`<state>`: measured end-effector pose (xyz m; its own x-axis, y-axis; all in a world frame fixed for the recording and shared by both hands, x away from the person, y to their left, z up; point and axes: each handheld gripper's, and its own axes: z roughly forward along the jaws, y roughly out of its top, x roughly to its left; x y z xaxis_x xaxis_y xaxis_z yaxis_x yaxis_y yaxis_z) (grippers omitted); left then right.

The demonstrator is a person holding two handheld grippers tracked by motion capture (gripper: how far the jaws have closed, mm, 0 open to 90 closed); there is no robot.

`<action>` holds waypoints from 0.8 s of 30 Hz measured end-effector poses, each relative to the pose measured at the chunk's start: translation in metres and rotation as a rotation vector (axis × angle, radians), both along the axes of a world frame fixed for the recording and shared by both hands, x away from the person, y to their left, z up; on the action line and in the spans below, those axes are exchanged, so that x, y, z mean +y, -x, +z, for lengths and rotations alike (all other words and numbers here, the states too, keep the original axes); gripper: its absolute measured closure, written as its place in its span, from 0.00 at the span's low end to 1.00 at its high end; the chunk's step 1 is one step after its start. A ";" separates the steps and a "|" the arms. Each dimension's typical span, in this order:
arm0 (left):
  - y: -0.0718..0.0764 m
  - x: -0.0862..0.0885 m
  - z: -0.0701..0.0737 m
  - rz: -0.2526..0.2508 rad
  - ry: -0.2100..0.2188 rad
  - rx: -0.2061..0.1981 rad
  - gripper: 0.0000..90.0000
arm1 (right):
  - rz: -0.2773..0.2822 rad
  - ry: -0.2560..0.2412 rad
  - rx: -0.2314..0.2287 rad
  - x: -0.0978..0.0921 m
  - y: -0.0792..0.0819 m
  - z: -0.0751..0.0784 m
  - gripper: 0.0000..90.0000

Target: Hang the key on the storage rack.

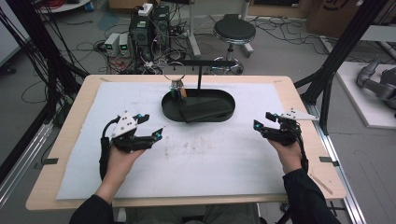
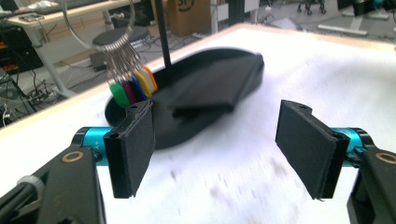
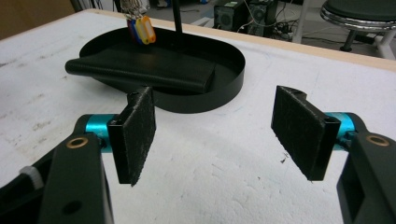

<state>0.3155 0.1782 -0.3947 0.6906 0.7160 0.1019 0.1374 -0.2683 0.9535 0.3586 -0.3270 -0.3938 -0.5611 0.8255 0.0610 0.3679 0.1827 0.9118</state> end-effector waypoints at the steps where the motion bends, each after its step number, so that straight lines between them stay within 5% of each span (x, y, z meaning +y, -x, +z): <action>1: 0.003 0.003 -0.004 0.004 0.001 0.003 0.31 | 0.003 0.013 -0.005 0.000 0.000 0.000 0.33; 8: 0.010 0.025 -0.023 0.059 0.001 0.019 0.30 | 0.029 0.091 0.019 -0.002 -0.002 -0.007 0.31; 24: 0.001 0.031 -0.035 0.084 -0.002 0.050 0.29 | 0.020 0.095 0.032 -0.012 -0.001 -0.015 0.30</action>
<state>0.3143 0.2091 -0.4298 0.6328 0.7711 0.0704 0.2069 -0.2560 0.9443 0.3591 -0.3387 -0.4090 -0.5767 0.8169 0.0013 0.3921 0.2754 0.8777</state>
